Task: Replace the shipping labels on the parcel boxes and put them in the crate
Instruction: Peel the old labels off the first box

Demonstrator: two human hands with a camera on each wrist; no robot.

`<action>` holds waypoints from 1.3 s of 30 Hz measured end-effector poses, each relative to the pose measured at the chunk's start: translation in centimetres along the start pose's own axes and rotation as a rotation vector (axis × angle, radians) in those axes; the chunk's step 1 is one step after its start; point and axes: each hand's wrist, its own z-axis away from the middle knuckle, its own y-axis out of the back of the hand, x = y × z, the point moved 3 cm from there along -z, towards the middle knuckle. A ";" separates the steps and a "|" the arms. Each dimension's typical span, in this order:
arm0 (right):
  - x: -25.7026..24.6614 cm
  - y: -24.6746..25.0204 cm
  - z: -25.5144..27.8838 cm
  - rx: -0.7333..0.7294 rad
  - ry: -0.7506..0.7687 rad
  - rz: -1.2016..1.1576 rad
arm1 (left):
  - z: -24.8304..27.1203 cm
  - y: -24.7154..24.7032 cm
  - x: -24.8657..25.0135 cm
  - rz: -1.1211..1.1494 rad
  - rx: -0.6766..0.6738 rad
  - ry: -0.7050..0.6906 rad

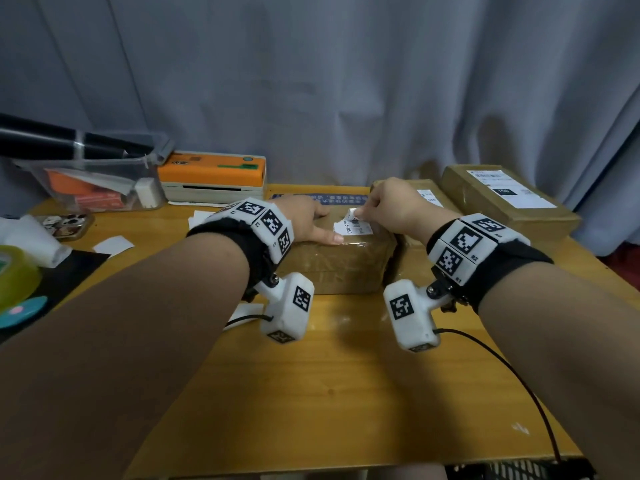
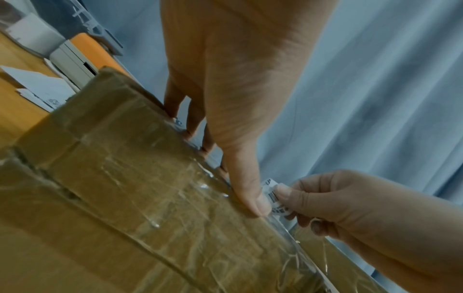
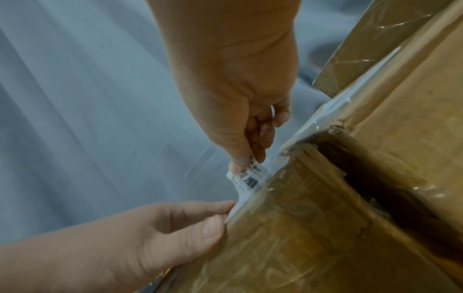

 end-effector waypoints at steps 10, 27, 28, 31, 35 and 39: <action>-1.0 0.5 0.9 -0.042 0.048 0.020 | -0.1 0.0 -0.2 0.047 -0.012 -0.017; 1.1 -0.4 0.9 -0.017 -0.065 -0.309 | 0.2 -0.6 -1.7 0.142 -0.004 -0.026; 1.0 -0.5 1.1 -0.019 -0.069 -0.288 | 0.3 -0.6 -1.6 0.143 0.008 -0.031; 1.1 -0.8 1.3 -0.006 -0.093 -0.264 | 0.8 -0.6 -1.3 0.152 0.060 -0.046; 1.2 -0.6 1.3 0.020 -0.161 -0.296 | 0.9 -0.7 -1.2 0.094 0.133 -0.050; 1.0 -0.4 1.0 -0.013 -0.243 -0.358 | 1.0 -1.1 -1.3 0.078 0.172 -0.036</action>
